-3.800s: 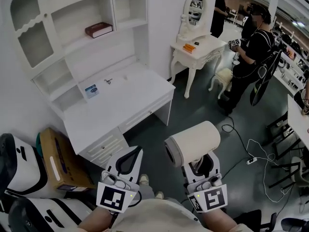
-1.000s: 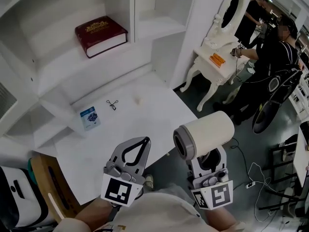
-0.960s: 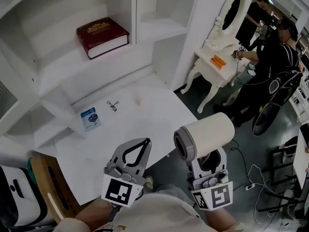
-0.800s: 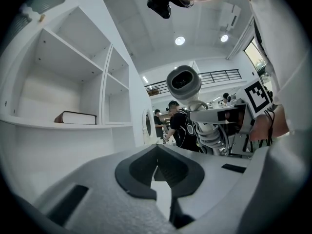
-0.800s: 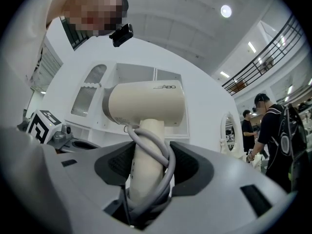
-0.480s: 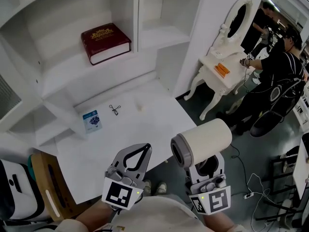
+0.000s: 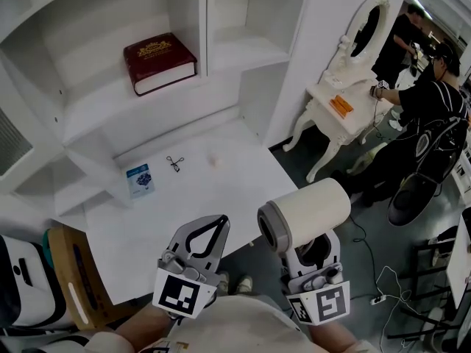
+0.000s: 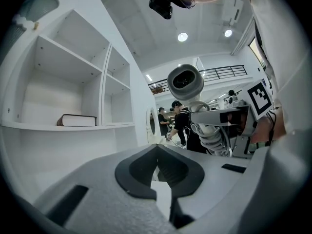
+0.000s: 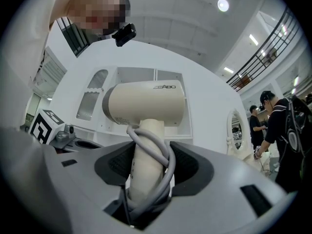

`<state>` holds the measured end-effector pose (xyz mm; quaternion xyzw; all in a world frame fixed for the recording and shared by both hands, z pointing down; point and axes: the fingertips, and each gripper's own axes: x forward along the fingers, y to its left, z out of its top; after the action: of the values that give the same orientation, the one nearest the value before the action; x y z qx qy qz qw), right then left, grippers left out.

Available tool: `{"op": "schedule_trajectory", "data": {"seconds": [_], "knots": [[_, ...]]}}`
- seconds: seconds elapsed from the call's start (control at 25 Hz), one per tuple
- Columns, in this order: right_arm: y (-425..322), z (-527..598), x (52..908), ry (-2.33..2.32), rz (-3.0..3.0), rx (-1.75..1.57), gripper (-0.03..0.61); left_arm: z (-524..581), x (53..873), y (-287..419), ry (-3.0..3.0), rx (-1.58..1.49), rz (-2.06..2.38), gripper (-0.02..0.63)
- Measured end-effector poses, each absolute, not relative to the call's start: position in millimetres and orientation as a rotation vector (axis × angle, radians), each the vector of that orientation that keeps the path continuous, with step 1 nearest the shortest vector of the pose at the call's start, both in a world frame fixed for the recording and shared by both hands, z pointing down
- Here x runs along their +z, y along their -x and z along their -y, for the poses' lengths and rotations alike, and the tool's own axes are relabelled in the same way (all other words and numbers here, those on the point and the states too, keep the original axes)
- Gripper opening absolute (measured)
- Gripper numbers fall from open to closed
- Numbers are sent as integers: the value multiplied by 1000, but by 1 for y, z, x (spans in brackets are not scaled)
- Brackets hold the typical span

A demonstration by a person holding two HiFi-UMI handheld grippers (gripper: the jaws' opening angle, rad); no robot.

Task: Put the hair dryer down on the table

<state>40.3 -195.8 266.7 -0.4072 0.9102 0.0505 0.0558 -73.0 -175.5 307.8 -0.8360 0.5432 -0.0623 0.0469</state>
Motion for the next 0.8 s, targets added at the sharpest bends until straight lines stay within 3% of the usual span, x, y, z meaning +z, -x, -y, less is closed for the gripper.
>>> {"op": "schedule_trajectory", "data": {"seconds": [0.8], "knots": [[-30,236,265,1195,-2862,112,212,199,307,83,2507,-183,-1780,14]]}}
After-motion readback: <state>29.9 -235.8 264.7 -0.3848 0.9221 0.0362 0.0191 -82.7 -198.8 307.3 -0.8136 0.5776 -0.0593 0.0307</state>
